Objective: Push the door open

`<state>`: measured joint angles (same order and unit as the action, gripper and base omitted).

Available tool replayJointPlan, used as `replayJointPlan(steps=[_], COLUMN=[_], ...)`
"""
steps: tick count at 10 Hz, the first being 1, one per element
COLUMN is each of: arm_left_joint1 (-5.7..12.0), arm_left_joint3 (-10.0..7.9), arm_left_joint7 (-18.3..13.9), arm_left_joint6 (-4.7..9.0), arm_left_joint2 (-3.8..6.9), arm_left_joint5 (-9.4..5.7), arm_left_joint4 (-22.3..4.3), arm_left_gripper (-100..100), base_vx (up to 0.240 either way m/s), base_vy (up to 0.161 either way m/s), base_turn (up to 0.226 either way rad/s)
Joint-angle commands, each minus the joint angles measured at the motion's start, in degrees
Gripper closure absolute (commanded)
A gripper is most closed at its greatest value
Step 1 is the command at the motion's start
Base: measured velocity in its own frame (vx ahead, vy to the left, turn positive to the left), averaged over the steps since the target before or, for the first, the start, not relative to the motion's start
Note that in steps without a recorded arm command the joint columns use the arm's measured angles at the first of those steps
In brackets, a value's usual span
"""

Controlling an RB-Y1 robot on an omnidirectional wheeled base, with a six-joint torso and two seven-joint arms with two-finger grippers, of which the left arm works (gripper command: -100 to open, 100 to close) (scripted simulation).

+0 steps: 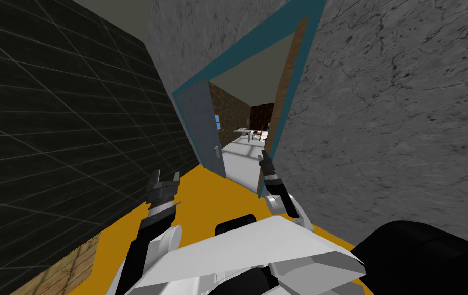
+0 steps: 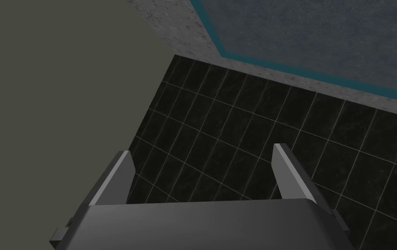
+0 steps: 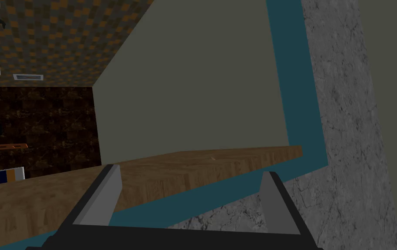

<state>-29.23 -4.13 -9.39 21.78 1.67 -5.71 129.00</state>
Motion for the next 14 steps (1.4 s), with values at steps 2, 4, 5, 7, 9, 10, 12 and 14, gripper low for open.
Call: replayJointPlan(steps=[2,4,5,7,9,10,12,14], arm_left_joint1=[1.98,3.51,4.1,6.11,7.6,8.39,10.12,11.87], arm_left_joint3=[0.0,0.0,0.0,0.0,0.0,0.0,0.0,0.01], arm_left_joint7=[0.5,0.9,1.0,1.5,1.8,2.0,2.5,2.9], arm_left_joint6=[-0.02,-0.03,-0.03,-0.05,-0.06,-0.07,-0.08,-0.1], arm_left_joint2=[0.6,0.98,1.12,1.52,1.79,1.91,2.14,2.36], arm_left_joint5=[0.14,0.24,0.28,0.42,0.53,0.58,0.7,0.82], arm_left_joint4=[-3.2,-5.7,-6.7,-10.0,-12.4,-13.7,-16.5,-19.3], arm_left_gripper=[-100,-100,-100,-100,-100,-100,-100,-100], base_vx=[0.053,0.084,0.066,0.074,0.06,0.061,0.062,0.065], base_vy=[0.095,0.145,0.122,0.133,0.111,0.089,0.096,0.114], base_turn=[-0.128,-0.123,-0.064,-0.152,-0.086,-0.109,-0.117,-0.138])
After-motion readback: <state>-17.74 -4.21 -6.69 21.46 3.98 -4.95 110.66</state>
